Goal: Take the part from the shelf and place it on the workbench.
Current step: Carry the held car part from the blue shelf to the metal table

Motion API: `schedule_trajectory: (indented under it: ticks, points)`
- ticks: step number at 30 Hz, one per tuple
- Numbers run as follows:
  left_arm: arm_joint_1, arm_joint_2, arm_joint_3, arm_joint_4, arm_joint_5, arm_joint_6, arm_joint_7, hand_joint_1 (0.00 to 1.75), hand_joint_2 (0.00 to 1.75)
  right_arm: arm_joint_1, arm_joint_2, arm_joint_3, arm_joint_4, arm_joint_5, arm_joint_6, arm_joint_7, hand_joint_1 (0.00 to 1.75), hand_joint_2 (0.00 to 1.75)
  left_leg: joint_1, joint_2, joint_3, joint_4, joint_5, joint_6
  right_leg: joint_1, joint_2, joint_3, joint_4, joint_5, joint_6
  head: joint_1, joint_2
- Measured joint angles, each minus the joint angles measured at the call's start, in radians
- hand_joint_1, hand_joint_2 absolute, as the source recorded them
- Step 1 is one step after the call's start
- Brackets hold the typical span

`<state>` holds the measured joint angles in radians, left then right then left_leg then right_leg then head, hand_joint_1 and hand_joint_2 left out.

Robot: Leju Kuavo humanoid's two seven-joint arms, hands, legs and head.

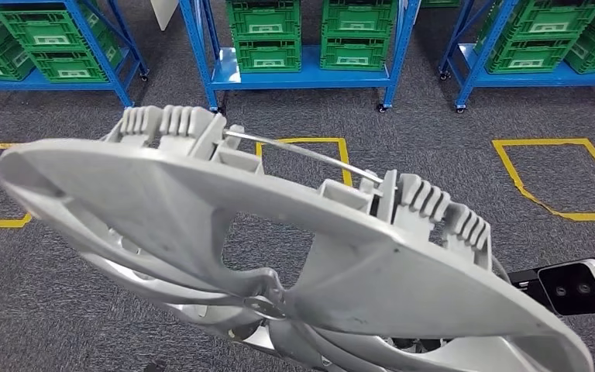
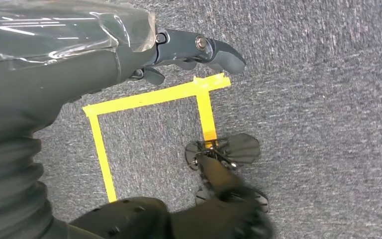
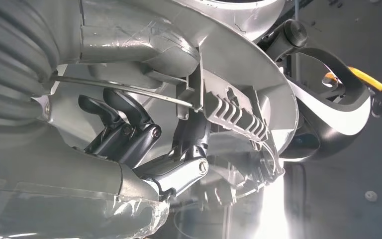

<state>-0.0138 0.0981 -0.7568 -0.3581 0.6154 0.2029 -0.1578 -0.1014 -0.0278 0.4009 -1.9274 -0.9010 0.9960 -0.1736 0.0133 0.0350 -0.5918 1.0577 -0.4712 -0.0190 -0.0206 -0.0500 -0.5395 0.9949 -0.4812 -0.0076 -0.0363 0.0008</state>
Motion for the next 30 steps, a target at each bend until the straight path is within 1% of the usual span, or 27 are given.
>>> schedule_trajectory:
  ticks: [1, 2, 4, 5, 6, 7, 8, 9, 10, 11, 12, 13, 14, 15, 16, 17, 19, 20, 21, 22, 23, 24, 25, 26, 27, 28, 30]
  points:
    - [0.0, 0.001, 0.001, -0.002, -0.001, 0.001, 0.0, 0.0, 1.75, 0.0, 0.0, 0.0, -0.002, 0.003, 0.0, -0.003, 1.75, 1.75, -0.004, 0.01, 0.018, -0.038, 0.008, 0.006, 0.002, -0.006, -0.001, 0.0, 0.0, 0.004, 0.0, 0.0]
    - [0.0, 0.002, 0.001, -0.004, -0.003, 0.002, 0.001, 0.0, 1.75, 0.0, 0.0, 0.0, -0.003, 0.005, 0.0, -0.005, 1.75, 1.75, -0.009, 0.014, 0.023, -0.054, 0.007, 0.012, 0.005, -0.013, -0.003, 0.0, 0.001, 0.01, 0.001, 0.0]
    - [0.003, 0.003, 0.002, -0.007, -0.005, 0.004, 0.003, 0.0, 1.75, 0.0, 0.0, 0.0, -0.005, 0.01, 0.0, -0.011, 1.75, 1.75, -0.012, -0.002, 0.019, -0.059, 0.012, 0.028, 0.006, -0.025, -0.006, -0.001, 0.001, 0.023, 0.001, 0.0]
    - [0.005, 0.003, 0.003, -0.008, -0.007, 0.006, 0.004, 0.0, 1.75, 0.0, -0.001, 0.0, -0.006, 0.013, 0.0, -0.013, 1.75, 1.75, -0.011, -0.01, 0.021, -0.066, 0.017, 0.037, 0.005, -0.022, -0.009, 0.005, -0.005, 0.027, 0.002, 0.0]
    - [0.007, 0.004, 0.004, -0.01, -0.01, 0.006, 0.004, 0.0, 1.75, 0.0, -0.002, 0.0, -0.008, 0.015, 0.0, -0.015, 1.75, 1.75, -0.01, -0.017, 0.023, -0.072, 0.023, 0.045, 0.004, -0.011, -0.02, 0.027, -0.019, 0.027, 0.003, 0.0]
    - [0.007, 0.004, 0.005, -0.013, -0.013, 0.007, 0.005, 0.0, 1.75, 0.0, -0.002, 0.0, -0.01, 0.018, 0.0, -0.017, 1.75, 1.75, -0.008, -0.025, 0.025, -0.078, 0.029, 0.052, 0.003, 0.005, -0.041, 0.071, -0.043, 0.024, 0.005, 0.0]
    - [0.008, 0.004, 0.006, -0.016, -0.016, 0.007, 0.005, 0.0, 1.75, 0.001, -0.004, -0.001, -0.011, 0.02, -0.001, -0.018, 1.75, 1.75, -0.009, -0.033, 0.023, -0.079, 0.032, 0.057, 0.002, 0.024, -0.072, 0.136, -0.072, 0.019, 0.007, 0.0]
    - [0.008, 0.004, 0.008, -0.019, -0.018, 0.008, 0.006, 0.0, 1.75, 0.001, -0.005, -0.001, -0.011, 0.021, -0.002, -0.02, 1.75, 1.75, -0.011, -0.043, 0.021, -0.079, 0.034, 0.06, 0.002, 0.035, -0.107, 0.211, -0.101, 0.015, 0.008, 0.0]
    - [0.008, 0.004, 0.009, -0.02, -0.019, 0.008, 0.006, 0.0, 1.75, 0.002, -0.007, -0.002, -0.011, 0.022, -0.002, -0.021, 1.75, 1.75, -0.012, -0.053, 0.018, -0.078, 0.035, 0.061, 0.003, 0.041, -0.136, 0.272, -0.12, 0.014, 0.009, 0.0]
    - [0.01, 0.004, 0.009, -0.021, -0.019, 0.008, 0.006, 0.0, 1.75, 0.003, -0.008, -0.002, -0.011, 0.023, -0.003, -0.022, 1.75, 1.75, -0.014, -0.064, 0.017, -0.078, 0.036, 0.062, 0.003, 0.044, -0.151, 0.3, -0.123, 0.018, 0.009, 0.0]
    - [0.011, 0.004, 0.01, -0.022, -0.019, 0.009, 0.006, 0.0, 1.75, 0.004, -0.009, -0.002, -0.011, 0.023, -0.004, -0.023, 1.75, 1.75, -0.015, -0.076, 0.017, -0.076, 0.036, 0.062, 0.003, 0.046, -0.144, 0.286, -0.11, 0.024, 0.009, 0.0]
    - [0.012, 0.004, 0.01, -0.023, -0.019, 0.009, 0.006, 0.0, 1.75, 0.005, -0.01, -0.002, -0.011, 0.024, -0.004, -0.024, 1.75, 1.75, -0.015, -0.088, 0.017, -0.074, 0.036, 0.061, 0.002, 0.05, -0.119, 0.232, -0.084, 0.031, 0.009, 0.0]
    - [0.013, 0.004, 0.011, -0.024, -0.019, 0.009, 0.006, 0.0, 1.75, 0.005, -0.011, -0.002, -0.011, 0.024, -0.004, -0.024, 1.75, 1.75, -0.015, -0.1, 0.015, -0.07, 0.036, 0.06, 0.001, 0.063, -0.083, 0.157, -0.053, 0.036, 0.009, 0.0]
    - [0.014, 0.004, 0.011, -0.026, -0.02, 0.009, 0.007, 0.0, 1.75, 0.005, -0.011, -0.002, -0.012, 0.025, -0.004, -0.025, 1.75, 1.75, -0.017, -0.111, 0.012, -0.063, 0.034, 0.057, 0.001, 0.077, -0.051, 0.088, -0.027, 0.037, 0.009, 0.0]
    - [0.014, 0.004, 0.011, -0.028, -0.02, 0.009, 0.007, 0.0, 1.75, 0.005, -0.011, -0.002, -0.012, 0.027, -0.004, -0.025, 1.75, 1.75, -0.019, -0.12, 0.007, -0.058, 0.033, 0.053, 0.001, 0.087, -0.03, 0.041, -0.01, 0.033, 0.009, 0.0]
    - [0.015, 0.004, 0.012, -0.03, -0.02, 0.009, 0.007, 0.0, 1.75, 0.005, -0.011, -0.001, -0.013, 0.028, -0.004, -0.026, 1.75, 1.75, -0.019, -0.128, 0.002, -0.054, 0.033, 0.048, 0.003, 0.093, -0.02, 0.018, -0.002, 0.028, 0.009, 0.0]
    - [0.02, 0.006, 0.012, -0.031, -0.02, 0.01, 0.008, 0.0, 1.75, 0.005, -0.011, -0.001, -0.015, 0.032, -0.004, -0.027, 1.75, 1.75, -0.017, -0.139, -0.006, -0.052, 0.036, 0.036, 0.004, 0.081, -0.019, 0.013, 0.002, 0.015, 0.009, 0.0]
    - [0.023, 0.006, 0.012, -0.032, -0.02, 0.01, 0.008, 0.0, 1.75, 0.005, -0.011, -0.001, -0.016, 0.033, -0.004, -0.027, 1.75, 1.75, -0.017, -0.132, -0.01, -0.048, 0.033, 0.031, 0.002, 0.075, -0.019, 0.012, 0.005, 0.011, 0.009, 0.0]
    - [0.025, 0.007, 0.012, -0.032, -0.02, 0.01, 0.008, 0.0, 1.75, 0.004, -0.01, -0.001, -0.018, 0.034, -0.004, -0.027, 1.75, 1.75, -0.016, -0.114, -0.019, -0.031, 0.021, 0.024, 0.0, 0.067, -0.018, 0.01, 0.006, 0.006, 0.007, 0.0]
    - [0.026, 0.008, 0.012, -0.033, -0.02, 0.01, 0.008, 0.0, 1.75, 0.004, -0.01, -0.001, -0.019, 0.034, -0.004, -0.027, 1.75, 1.75, -0.015, -0.091, -0.035, 0.004, -0.002, 0.018, -0.003, 0.058, -0.018, 0.009, 0.007, 0.002, 0.005, 0.0]
    - [0.025, 0.008, 0.012, -0.034, -0.02, 0.01, 0.008, 0.0, 1.75, 0.004, -0.009, -0.001, -0.019, 0.034, -0.004, -0.027, 1.75, 1.75, -0.013, -0.067, -0.061, 0.062, -0.033, 0.012, -0.002, 0.049, -0.018, 0.009, 0.006, 0.0, 0.003, 0.0]
    - [0.025, 0.009, 0.012, -0.035, -0.02, 0.01, 0.008, 0.0, 1.75, 0.005, -0.009, -0.001, -0.02, 0.034, -0.004, -0.027, 1.75, 1.75, -0.009, -0.053, -0.094, 0.133, -0.067, 0.006, -0.001, 0.039, -0.018, 0.009, 0.006, -0.003, 0.001, 0.0]
    - [0.024, 0.009, 0.012, -0.035, -0.02, 0.01, 0.008, 0.0, 1.75, 0.005, -0.009, -0.001, -0.02, 0.034, -0.004, -0.027, 1.75, 1.75, -0.005, -0.047, -0.123, 0.197, -0.092, 0.002, -0.001, 0.029, -0.019, 0.009, 0.006, -0.003, 0.001, 0.0]
    - [0.025, 0.009, 0.012, -0.035, -0.02, 0.01, 0.008, 0.0, 1.75, 0.006, -0.009, -0.001, -0.02, 0.034, -0.004, -0.027, 1.75, 1.75, -0.001, -0.043, -0.141, 0.237, -0.102, -0.001, -0.001, 0.018, -0.019, 0.009, 0.005, -0.003, 0.001, 0.0]
    - [0.026, 0.009, 0.012, -0.035, -0.02, 0.01, 0.008, 0.0, 1.75, 0.006, -0.009, -0.001, -0.02, 0.034, -0.004, -0.027, 1.75, 1.75, 0.001, -0.04, -0.139, 0.235, -0.092, -0.002, -0.001, 0.007, -0.019, 0.009, 0.005, -0.003, 0.001, 0.0]
    - [0.026, 0.01, 0.012, -0.035, -0.02, 0.01, 0.008, 0.0, 1.75, 0.006, -0.009, -0.001, -0.02, 0.035, -0.004, -0.027, 1.75, 1.75, 0.003, -0.034, -0.116, 0.19, -0.065, -0.002, -0.001, -0.003, -0.018, 0.009, 0.005, -0.002, 0.001, 0.0]
    - [0.025, 0.012, 0.013, -0.036, -0.02, 0.011, 0.008, 0.0, 1.75, 0.005, -0.008, -0.002, -0.021, 0.037, -0.004, -0.027, 1.75, 1.75, 0.0, 0.0, -0.036, 0.04, -0.007, 0.002, 0.002, -0.021, -0.017, 0.009, 0.003, 0.0, 0.001, 0.0]
